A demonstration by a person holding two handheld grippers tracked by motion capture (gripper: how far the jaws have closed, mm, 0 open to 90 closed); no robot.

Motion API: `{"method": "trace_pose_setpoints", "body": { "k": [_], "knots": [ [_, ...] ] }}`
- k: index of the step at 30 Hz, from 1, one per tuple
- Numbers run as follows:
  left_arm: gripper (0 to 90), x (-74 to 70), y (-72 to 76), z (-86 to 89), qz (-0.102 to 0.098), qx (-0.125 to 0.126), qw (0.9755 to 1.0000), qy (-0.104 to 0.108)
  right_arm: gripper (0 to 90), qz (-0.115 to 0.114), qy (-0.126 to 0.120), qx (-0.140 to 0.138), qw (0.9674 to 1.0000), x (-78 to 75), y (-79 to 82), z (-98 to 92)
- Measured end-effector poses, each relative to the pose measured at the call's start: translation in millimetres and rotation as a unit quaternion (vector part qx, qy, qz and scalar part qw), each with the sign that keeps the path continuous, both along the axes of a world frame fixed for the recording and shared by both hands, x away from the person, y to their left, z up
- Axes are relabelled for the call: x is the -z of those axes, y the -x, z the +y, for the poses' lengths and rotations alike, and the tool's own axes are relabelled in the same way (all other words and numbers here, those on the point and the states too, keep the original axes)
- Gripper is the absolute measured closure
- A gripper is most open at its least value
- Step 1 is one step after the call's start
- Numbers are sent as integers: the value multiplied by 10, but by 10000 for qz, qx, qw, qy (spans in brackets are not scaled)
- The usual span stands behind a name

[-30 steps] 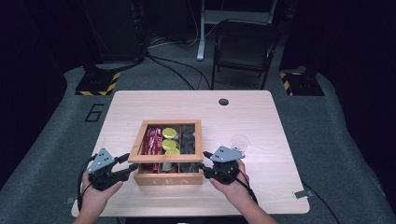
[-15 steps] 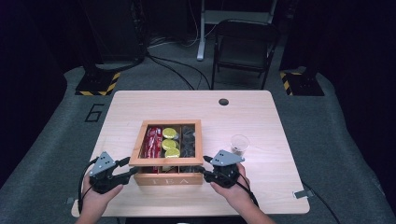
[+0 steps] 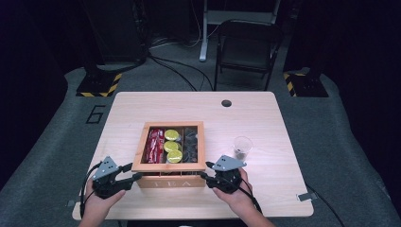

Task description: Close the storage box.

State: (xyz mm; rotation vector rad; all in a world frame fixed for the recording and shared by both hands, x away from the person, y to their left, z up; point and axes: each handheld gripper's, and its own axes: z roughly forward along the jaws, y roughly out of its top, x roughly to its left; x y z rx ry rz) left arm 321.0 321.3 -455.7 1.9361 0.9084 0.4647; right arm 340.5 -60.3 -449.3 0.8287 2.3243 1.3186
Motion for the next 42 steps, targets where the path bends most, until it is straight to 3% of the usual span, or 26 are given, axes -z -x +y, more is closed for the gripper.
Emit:
{"method": "trace_pose_setpoints", "body": {
  "k": [14, 37, 42],
  "knots": [
    [504, 55, -1, -11, 160, 84, 9998, -104, 559, 233, 17, -63, 9997, 88, -10, -8],
    [504, 73, 26, -36, 301, 18, 9992, -245, 559, 335, 50, -52, 9994, 124, 12, -6],
    [499, 95, 19, -50, 379, 40, 9987, -328, 558, 402, 180, -97, 9990, 139, 1, 0]
  ]
}}
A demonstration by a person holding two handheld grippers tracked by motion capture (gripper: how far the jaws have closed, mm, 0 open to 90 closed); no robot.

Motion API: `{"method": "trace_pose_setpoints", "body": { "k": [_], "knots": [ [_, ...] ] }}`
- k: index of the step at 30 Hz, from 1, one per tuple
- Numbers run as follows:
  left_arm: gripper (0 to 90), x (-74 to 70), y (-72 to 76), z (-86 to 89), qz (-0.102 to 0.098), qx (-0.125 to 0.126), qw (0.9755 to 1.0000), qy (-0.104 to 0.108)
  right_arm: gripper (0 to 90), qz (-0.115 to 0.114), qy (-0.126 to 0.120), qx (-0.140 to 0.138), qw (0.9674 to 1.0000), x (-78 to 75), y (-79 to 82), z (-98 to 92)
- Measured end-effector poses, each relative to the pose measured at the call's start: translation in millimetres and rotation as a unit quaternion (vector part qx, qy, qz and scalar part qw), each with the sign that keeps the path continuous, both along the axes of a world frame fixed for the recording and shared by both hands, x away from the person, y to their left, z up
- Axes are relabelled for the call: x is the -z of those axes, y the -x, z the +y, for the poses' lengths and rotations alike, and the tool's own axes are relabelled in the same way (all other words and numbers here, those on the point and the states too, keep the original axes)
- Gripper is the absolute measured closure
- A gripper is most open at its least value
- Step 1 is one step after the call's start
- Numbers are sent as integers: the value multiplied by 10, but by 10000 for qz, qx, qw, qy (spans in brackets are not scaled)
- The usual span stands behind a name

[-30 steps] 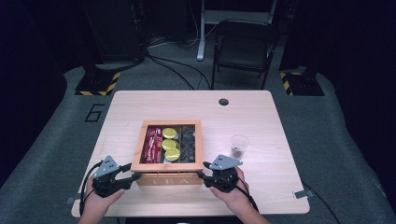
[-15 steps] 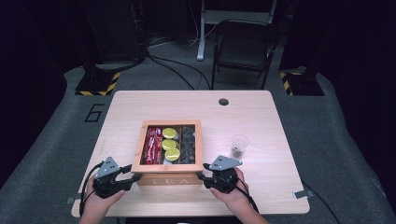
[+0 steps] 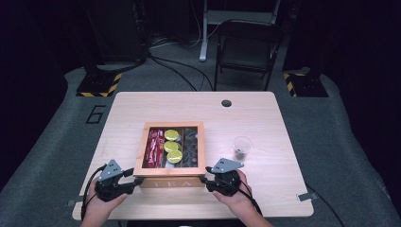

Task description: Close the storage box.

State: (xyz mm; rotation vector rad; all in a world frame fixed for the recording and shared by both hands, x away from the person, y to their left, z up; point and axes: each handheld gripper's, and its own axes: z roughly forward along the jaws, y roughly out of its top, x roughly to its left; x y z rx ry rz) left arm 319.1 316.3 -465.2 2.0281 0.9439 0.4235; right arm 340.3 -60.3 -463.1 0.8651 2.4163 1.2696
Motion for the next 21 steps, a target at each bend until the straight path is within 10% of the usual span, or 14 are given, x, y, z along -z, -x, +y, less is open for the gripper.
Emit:
{"method": "trace_pose_setpoints", "body": {
  "k": [7, 21],
  "knots": [
    [431, 55, -12, -53, 104, 32, 9993, -372, 533, 49, -67, -87, 9999, 9, -12, -12],
    [319, 27, -19, -22, 158, 84, 9998, 58, 497, 73, -104, -158, 9998, -19, -14, -14]
  ]
}}
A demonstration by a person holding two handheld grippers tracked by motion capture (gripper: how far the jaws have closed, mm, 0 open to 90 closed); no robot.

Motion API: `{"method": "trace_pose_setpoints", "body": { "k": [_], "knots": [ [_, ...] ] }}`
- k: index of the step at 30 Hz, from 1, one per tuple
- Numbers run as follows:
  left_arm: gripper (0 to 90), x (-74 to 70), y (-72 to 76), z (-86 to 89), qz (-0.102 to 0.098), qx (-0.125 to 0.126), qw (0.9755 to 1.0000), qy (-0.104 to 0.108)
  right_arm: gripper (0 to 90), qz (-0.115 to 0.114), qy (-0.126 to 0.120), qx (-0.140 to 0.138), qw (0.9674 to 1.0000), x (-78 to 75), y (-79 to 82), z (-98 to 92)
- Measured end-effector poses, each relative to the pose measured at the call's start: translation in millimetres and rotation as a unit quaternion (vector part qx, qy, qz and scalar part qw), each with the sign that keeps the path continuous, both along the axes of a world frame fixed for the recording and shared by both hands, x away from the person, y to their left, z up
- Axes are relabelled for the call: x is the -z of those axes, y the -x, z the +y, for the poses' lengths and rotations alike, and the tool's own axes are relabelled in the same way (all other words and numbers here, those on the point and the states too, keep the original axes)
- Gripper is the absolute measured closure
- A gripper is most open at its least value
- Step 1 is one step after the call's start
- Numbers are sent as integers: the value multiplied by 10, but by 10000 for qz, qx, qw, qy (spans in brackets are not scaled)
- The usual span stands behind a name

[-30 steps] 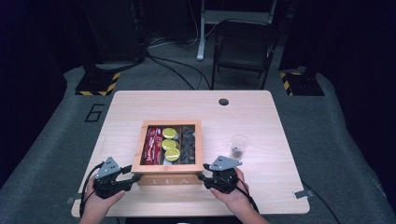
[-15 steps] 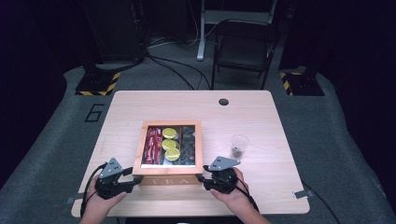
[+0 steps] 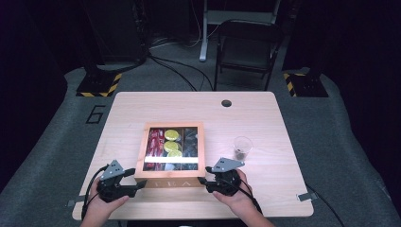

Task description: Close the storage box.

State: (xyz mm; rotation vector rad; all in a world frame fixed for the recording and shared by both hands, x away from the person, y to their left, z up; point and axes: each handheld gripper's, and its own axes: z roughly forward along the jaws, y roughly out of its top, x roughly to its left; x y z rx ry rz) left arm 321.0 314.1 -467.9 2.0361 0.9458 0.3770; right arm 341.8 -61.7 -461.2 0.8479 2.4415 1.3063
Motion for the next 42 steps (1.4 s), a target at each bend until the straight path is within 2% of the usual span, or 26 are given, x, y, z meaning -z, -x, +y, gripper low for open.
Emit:
{"method": "trace_pose_setpoints", "body": {
  "k": [4, 6, 9, 15, 20, 26, 30, 36, 40, 42],
  "knots": [
    [314, -51, 7, 8, -114, -24, 9999, 61, 481, -24, -60, 7, 10000, -54, -16, -4],
    [315, -82, 2, 20, -132, -60, 9997, 197, 475, -35, -78, 46, 10000, -85, -31, -15],
    [320, -124, -20, 30, -64, -82, 9994, 335, 470, -51, -84, 95, 9999, -105, -57, -44],
    [351, -232, -95, -9, -122, -110, 9998, 93, 464, -112, -200, 214, 9995, -208, -113, -137],
    [357, -339, -165, -40, -222, -115, 9997, 56, 461, -202, -307, 312, 9988, -317, -153, -205],
    [360, -425, -304, -78, -246, -271, 9988, 336, 459, -237, -338, 398, 9984, -354, -177, -291],
    [360, -466, -385, -81, -309, -366, 9979, 431, 458, -232, -348, 460, 9981, -357, -181, -365],
    [366, -456, -436, -48, -338, -546, 9969, 462, 455, -256, -319, 576, 9975, -371, -174, -503],
    [368, -367, -427, 22, -311, -713, 9963, 377, 451, -245, -322, 677, 9969, -376, -157, -612],
    [369, -332, -428, 84, -287, -817, 9953, 424, 449, -242, -324, 714, 9966, -365, -153, -661]
  ]
}}
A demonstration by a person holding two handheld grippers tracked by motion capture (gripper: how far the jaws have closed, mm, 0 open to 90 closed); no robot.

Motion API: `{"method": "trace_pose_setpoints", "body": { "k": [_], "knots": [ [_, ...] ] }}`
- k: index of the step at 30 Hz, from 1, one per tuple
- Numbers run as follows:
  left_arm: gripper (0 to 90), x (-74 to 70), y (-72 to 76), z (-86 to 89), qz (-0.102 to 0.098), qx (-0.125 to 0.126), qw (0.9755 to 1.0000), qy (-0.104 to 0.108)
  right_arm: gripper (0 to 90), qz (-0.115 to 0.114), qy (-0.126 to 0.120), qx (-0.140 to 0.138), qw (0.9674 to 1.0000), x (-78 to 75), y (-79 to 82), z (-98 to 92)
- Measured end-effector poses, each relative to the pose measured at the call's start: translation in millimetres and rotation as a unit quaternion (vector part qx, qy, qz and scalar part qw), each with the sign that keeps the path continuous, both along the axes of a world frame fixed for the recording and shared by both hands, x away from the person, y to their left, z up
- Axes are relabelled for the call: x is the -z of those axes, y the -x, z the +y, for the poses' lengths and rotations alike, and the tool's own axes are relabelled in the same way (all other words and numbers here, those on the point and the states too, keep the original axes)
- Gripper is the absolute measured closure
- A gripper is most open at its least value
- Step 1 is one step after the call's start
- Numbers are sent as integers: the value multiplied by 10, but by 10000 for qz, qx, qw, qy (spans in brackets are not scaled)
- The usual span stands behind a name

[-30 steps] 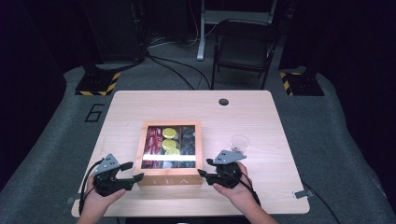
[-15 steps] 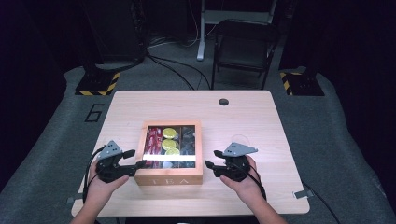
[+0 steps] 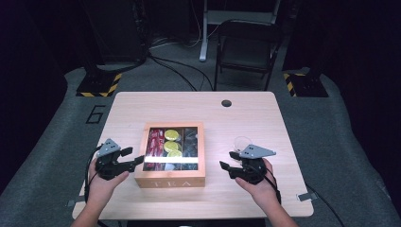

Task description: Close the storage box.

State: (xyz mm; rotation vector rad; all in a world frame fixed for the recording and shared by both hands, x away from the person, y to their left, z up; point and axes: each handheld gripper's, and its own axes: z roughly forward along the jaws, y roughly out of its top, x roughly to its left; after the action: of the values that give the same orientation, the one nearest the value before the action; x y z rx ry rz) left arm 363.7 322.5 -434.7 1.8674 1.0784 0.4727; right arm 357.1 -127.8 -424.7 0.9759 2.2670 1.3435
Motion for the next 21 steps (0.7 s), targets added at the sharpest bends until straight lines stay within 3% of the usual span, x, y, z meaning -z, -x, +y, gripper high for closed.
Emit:
{"method": "trace_pose_setpoints", "body": {
  "k": [7, 13, 21],
  "knots": [
    [369, 71, 16, 191, -43, -433, 9986, 298, 448, -86, -83, 225, 9997, 48, 29, -152],
    [369, 92, 24, 331, -91, -690, 9970, 334, 444, -19, -109, 391, 9992, 142, 27, -217],
    [373, 191, -1, 418, 57, -800, 9963, 299, 442, 33, -123, 514, 9986, 241, 8, -283]
  ]
}}
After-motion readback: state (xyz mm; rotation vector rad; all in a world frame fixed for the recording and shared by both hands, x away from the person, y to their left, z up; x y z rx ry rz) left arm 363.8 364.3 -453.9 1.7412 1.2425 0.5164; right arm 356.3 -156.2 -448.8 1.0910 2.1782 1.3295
